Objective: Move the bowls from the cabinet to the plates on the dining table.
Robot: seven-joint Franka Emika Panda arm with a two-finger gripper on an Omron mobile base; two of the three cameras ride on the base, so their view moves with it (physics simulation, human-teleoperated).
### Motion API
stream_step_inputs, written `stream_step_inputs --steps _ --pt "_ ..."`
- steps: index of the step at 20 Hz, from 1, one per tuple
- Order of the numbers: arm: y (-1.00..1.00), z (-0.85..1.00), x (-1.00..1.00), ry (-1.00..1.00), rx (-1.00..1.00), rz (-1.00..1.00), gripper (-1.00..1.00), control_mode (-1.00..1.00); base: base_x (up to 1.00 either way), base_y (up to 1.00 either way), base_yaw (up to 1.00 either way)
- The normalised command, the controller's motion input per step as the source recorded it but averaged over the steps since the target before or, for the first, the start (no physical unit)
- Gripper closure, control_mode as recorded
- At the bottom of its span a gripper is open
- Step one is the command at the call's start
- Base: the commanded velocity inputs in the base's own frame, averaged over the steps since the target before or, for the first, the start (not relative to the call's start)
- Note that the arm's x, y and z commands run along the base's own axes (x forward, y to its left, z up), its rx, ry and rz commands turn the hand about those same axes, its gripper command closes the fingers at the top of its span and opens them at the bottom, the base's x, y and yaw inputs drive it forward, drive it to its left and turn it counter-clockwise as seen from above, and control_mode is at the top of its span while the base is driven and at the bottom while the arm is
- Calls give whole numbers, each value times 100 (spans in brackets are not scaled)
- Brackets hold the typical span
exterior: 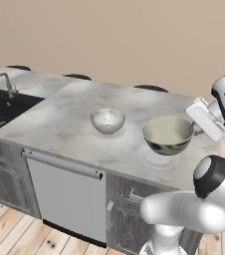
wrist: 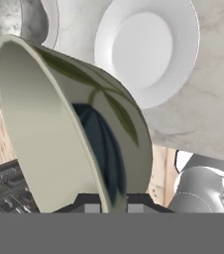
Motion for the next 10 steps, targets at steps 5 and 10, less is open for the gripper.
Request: stream_step_inputs --steps 5,10 --pt "-6 -20 3 -1 0 0 100 -100 0 0 0" --pt "-9 -14 2 0 0 0 100 -100 0 0 0"
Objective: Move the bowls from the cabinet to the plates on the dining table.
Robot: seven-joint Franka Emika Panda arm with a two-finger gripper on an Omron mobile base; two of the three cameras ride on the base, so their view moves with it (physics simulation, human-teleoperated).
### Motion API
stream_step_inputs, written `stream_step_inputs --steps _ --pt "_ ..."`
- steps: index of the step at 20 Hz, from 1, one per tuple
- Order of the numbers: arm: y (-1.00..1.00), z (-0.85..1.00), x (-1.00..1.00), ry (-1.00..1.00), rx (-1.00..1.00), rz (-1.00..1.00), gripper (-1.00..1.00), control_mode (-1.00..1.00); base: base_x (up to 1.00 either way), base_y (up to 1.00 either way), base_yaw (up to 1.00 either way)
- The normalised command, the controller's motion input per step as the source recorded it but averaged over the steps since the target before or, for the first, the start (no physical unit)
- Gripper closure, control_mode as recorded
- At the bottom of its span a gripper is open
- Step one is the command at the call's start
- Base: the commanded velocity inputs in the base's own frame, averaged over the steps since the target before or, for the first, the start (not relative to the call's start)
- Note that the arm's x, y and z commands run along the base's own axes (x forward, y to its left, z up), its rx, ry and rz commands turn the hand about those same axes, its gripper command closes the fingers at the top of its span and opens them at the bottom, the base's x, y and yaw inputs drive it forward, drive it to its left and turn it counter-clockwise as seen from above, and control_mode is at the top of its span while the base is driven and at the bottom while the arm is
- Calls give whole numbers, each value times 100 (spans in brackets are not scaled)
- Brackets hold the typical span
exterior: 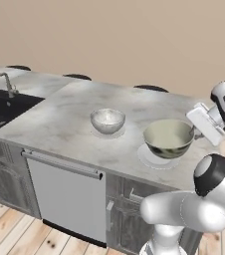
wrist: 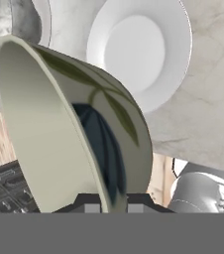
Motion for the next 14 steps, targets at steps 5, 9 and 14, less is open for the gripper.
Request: stream_step_inputs --steps 5,9,14 --pt "-5 -17 8 -2 0 0 100 -100 0 0 0" --pt "-2 -18 12 -3 0 0 100 -100 0 0 0" --pt "-3 -19 6 -2 0 0 100 -100 0 0 0"
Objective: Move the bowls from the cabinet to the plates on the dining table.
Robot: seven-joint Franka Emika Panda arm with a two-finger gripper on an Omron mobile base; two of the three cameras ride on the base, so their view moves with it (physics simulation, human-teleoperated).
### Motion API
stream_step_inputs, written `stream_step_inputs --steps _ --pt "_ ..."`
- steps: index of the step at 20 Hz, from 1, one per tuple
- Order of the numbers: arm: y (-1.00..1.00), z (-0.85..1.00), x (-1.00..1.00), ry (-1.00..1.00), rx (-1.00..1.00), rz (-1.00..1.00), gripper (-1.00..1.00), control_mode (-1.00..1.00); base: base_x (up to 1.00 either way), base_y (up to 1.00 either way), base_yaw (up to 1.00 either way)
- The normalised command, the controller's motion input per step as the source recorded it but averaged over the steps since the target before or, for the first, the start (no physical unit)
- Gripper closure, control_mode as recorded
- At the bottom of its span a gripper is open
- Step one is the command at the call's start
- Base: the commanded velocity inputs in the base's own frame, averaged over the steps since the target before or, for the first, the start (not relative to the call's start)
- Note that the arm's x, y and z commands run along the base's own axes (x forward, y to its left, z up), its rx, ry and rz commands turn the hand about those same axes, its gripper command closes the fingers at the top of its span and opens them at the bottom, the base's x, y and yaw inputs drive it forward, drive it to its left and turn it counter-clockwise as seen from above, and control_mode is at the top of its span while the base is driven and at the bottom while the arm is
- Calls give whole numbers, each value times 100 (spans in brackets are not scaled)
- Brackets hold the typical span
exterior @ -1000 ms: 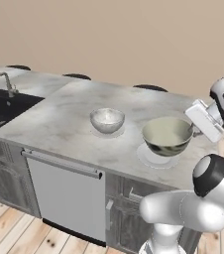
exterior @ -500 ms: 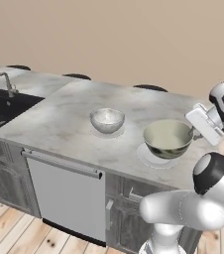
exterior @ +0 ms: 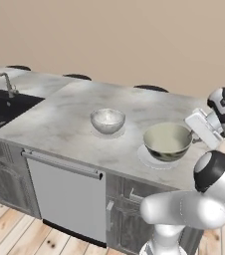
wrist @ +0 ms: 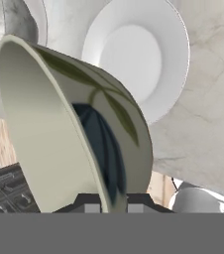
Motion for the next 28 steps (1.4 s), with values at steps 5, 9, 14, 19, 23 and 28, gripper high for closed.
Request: stream_step_inputs --steps 5,9,14,19,23,28 --pt "-6 -18 5 -2 0 0 100 -100 0 0 0" --pt "-9 -13 11 -1 0 0 100 -100 0 0 0" --pt "-8 -13 14 0 0 0 100 -100 0 0 0" --pt "-4 -14 10 0 0 0 100 -100 0 0 0" --pt "-2 -13 11 0 0 0 100 -100 0 0 0" --pt "-2 -12 11 1 0 0 100 -100 0 0 0"
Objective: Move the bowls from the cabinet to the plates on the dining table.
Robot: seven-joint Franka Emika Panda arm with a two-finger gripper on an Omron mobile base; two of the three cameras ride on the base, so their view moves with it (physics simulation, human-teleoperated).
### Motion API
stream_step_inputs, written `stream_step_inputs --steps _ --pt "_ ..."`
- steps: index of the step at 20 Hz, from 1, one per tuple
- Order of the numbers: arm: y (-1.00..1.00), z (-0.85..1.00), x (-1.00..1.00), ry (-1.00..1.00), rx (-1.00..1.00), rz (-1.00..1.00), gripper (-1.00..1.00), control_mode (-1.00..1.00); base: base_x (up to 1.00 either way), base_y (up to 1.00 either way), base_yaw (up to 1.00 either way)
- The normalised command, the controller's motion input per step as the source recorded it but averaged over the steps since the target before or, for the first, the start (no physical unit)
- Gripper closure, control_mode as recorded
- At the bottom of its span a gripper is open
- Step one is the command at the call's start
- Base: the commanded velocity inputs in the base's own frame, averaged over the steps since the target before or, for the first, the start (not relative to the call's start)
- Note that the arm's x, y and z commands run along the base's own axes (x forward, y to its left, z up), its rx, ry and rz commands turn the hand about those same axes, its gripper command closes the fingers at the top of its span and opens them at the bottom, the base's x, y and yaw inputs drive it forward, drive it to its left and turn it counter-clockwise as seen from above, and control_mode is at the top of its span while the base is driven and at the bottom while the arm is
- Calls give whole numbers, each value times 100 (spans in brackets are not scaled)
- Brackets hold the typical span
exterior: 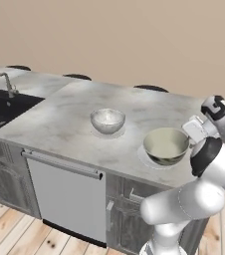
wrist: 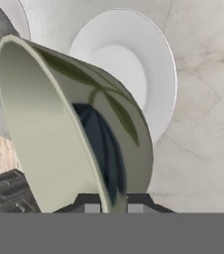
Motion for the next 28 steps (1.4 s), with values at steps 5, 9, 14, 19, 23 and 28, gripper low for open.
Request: stream_step_inputs --steps 5,9,14,19,23,28 --pt "-3 -16 11 0 0 0 100 -100 0 0 0" --pt "-2 -17 13 0 0 0 100 -100 0 0 0" --pt "0 -15 18 0 0 0 100 -100 0 0 0" --pt "-1 -9 24 0 0 0 100 -100 0 0 0" --pt "-2 -17 15 0 0 0 100 -100 0 0 0" --pt "-14 -26 -4 0 -1 0 -100 -100 0 0 0"
